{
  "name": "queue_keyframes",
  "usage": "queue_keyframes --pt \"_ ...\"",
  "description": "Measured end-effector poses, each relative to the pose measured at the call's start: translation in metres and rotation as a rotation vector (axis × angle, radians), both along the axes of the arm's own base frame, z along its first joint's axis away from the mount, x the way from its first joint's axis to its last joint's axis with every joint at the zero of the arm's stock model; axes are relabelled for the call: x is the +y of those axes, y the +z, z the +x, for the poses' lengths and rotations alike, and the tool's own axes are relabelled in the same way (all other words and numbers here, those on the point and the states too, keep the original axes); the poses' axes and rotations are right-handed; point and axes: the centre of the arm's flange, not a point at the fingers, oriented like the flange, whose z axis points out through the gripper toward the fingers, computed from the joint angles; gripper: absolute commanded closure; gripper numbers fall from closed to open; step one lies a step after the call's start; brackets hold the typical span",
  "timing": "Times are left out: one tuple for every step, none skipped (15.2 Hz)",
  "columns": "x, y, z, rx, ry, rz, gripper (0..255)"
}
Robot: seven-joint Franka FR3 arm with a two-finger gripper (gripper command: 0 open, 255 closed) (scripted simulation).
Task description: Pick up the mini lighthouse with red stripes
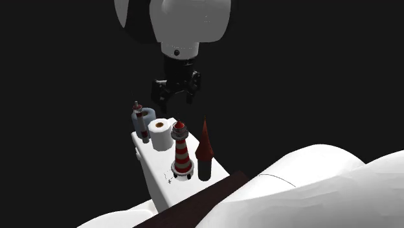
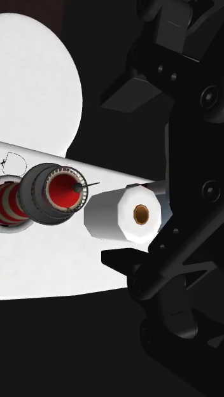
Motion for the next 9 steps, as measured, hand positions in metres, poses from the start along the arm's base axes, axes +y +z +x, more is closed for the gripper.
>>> queue_keyframes --pt "0.0 -0.006 0.0 0.0 0.001 0.001 0" --pt "-0.001 -0.011 0.001 0.0 0.001 0.001 0" --pt "0.0 -0.017 0.001 0.0 0.001 0.001 0" --pt "0.0 -0.024 0.001 0.0 0.001 0.001 0" --pt "0.0 -0.028 0.001 0.0 0.001 0.001 0" --pt "-0.001 -0.029 0.0 0.0 0.001 0.001 255" --pt "-0.001 -0.03 0.0 -0.001 0.001 0.001 255" --pt "-0.001 -0.03 0.0 -0.001 0.001 0.001 255" --pt "-0.001 -0.03 0.0 -0.001 0.001 0.001 255"
